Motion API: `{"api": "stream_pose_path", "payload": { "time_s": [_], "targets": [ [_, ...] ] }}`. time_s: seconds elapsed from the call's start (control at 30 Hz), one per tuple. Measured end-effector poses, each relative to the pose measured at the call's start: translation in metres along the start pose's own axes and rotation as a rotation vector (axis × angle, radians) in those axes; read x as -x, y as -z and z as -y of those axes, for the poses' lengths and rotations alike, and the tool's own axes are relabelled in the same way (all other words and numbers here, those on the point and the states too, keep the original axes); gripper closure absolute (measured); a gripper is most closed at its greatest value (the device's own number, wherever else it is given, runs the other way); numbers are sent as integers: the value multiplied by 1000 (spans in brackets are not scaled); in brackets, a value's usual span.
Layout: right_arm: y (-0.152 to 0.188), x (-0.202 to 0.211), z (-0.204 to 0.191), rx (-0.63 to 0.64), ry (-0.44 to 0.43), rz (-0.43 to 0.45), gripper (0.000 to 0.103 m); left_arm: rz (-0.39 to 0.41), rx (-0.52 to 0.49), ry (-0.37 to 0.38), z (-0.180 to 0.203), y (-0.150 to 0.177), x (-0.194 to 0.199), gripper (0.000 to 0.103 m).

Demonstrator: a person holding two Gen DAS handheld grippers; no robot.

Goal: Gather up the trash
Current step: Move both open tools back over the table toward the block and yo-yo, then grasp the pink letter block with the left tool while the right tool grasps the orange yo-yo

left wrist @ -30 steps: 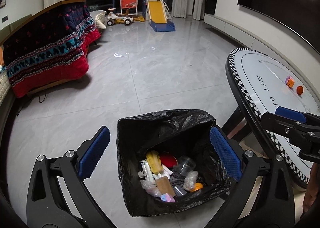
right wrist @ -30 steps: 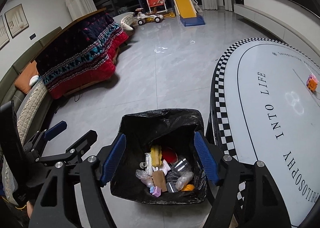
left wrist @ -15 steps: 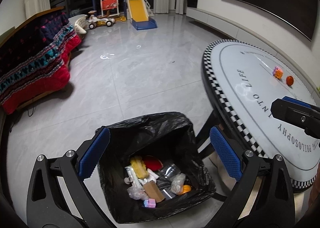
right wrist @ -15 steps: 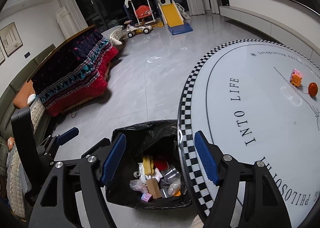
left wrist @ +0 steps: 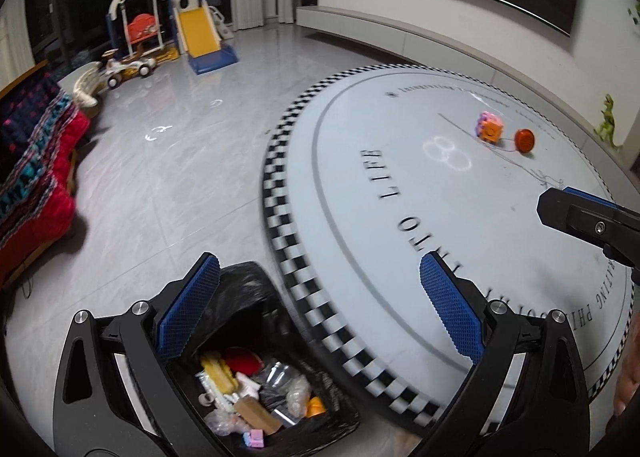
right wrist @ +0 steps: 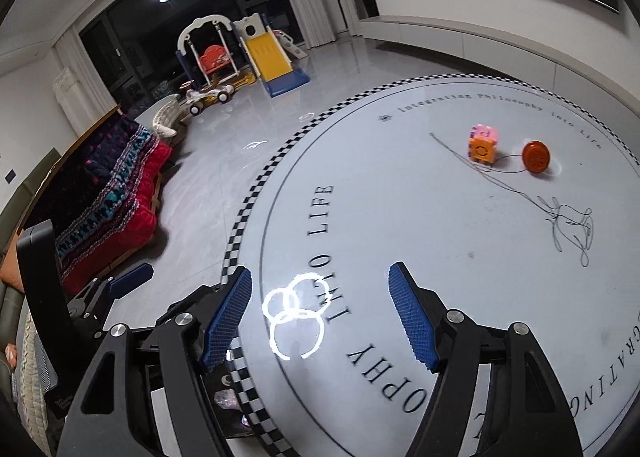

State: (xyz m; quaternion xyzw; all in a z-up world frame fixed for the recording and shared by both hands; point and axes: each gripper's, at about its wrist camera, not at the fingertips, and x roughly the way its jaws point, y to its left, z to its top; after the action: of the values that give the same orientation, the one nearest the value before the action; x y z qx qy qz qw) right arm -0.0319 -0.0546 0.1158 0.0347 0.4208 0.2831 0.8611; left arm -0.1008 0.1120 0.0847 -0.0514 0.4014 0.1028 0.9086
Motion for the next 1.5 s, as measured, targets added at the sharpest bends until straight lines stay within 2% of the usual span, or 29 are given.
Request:
{"api": "stream_pose_path", "payload": {
  "time_s": [0.37, 0.77, 1.0, 1.5],
  "targets": [
    [-15, -2, 88, -130, 86, 16, 31, -42, -62, 94, 71, -30, -39, 6],
    [-28, -22, 173, -239, 177, 15, 31, -80, -137, 136, 135, -64, -89, 6],
    [-45, -46, 213, -255, 241, -1, 31, -104, -159, 153, 162, -80, -117, 6],
    [-95, -108, 245, -209, 302, -45, 31, -138, -166, 157, 183, -98, -159, 6]
  ]
}}
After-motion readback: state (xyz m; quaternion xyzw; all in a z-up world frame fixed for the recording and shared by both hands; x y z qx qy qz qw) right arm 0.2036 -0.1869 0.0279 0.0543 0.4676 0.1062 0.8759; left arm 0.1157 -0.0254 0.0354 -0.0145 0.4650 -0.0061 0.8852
